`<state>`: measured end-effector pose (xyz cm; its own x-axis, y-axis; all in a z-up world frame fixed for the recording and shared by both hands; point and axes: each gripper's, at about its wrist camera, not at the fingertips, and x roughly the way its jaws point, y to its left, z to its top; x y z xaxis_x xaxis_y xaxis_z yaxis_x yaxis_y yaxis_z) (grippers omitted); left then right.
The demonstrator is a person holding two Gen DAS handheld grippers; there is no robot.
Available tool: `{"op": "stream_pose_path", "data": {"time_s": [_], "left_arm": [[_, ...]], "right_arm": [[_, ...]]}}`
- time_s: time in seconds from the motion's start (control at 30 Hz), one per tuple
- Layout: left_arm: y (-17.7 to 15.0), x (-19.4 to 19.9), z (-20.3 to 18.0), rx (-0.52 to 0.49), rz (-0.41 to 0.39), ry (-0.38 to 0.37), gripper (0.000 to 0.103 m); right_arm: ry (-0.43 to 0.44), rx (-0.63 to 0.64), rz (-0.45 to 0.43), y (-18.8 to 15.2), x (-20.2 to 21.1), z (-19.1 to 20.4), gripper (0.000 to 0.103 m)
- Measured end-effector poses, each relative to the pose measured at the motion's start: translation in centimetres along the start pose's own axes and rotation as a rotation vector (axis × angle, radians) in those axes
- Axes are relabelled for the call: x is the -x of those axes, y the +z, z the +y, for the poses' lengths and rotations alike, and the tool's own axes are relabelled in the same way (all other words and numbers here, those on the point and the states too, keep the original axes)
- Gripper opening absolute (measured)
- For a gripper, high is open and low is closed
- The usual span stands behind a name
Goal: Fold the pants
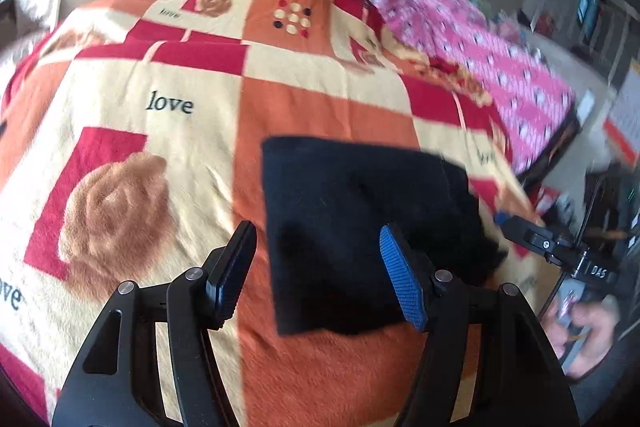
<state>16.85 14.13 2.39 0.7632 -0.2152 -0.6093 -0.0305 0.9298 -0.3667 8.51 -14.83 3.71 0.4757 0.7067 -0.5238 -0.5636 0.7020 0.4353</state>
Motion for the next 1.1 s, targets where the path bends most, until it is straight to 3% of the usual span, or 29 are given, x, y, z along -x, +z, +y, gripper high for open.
{"op": "stream_pose_path", "data": {"time_s": [0.1,0.2,0.23,0.27,0.33,0.43,0.53,0.57,0.6,0.63,0.73,0.9,1.0,1.1], "left_arm": [[1.5,-1.7,4.1,0.238,0.048,-0.108,0.071],[1.4,-5.5,6.4,0.401,0.211,-0.247,0.071],[1.5,-5.2,6.2,0.388,0.174,-0.252,0.072],[1.5,-5.2,5.9,0.374,0.187,-0.261,0.072],[1.3,-5.3,4.7,0.325,0.237,-0.305,0.072],[1.1,-4.7,3.3,0.247,0.271,-0.294,0.073],[1.1,-4.3,3.8,0.304,0.256,-0.315,0.072],[1.1,-4.2,3.8,0.319,0.253,-0.303,0.069],[1.1,-4.1,3.7,0.323,0.26,-0.258,0.049],[1.1,-4.0,3.5,0.316,0.261,-0.237,0.043],[1.1,-2.4,2.3,0.26,0.233,-0.206,0.035],[1.0,0.2,0.3,0.19,0.227,-0.203,0.034],[-0.3,0.6,-0.1,0.155,0.272,-0.215,0.034],[-2.0,-0.3,-0.3,0.111,0.29,-0.148,0.046]], "right_arm": [[0.063,-0.262,0.011,1.2,-0.4,-4.1,0.085],[0.16,-0.414,0.11,1.2,-2.7,-5.8,0.085],[0.169,-0.391,0.117,1.5,-3.0,-5.4,0.083],[0.197,-0.365,0.162,1.6,-3.8,-4.8,0.083],[0.172,-0.276,0.237,1.6,-4.7,-3.5,0.083],[0.153,-0.15,0.296,1.0,-4.9,-1.1,0.083],[0.193,-0.22,0.294,0.7,-4.8,-1.5,0.083],[0.196,-0.218,0.28,0.7,-4.8,-1.4,0.08],[0.187,-0.21,0.272,0.8,-5.0,-1.4,0.071],[0.188,-0.211,0.263,0.6,-4.9,-1.4,0.053],[0.206,-0.196,0.191,0.5,-3.6,-0.9,0.041],[0.215,-0.199,0.157,-0.1,-1.0,0.1,0.038],[0.232,-0.267,0.211,-1.9,0.1,0.0,0.038],[0.217,-0.284,0.277,-4.2,-0.9,-0.5,0.042]]}}
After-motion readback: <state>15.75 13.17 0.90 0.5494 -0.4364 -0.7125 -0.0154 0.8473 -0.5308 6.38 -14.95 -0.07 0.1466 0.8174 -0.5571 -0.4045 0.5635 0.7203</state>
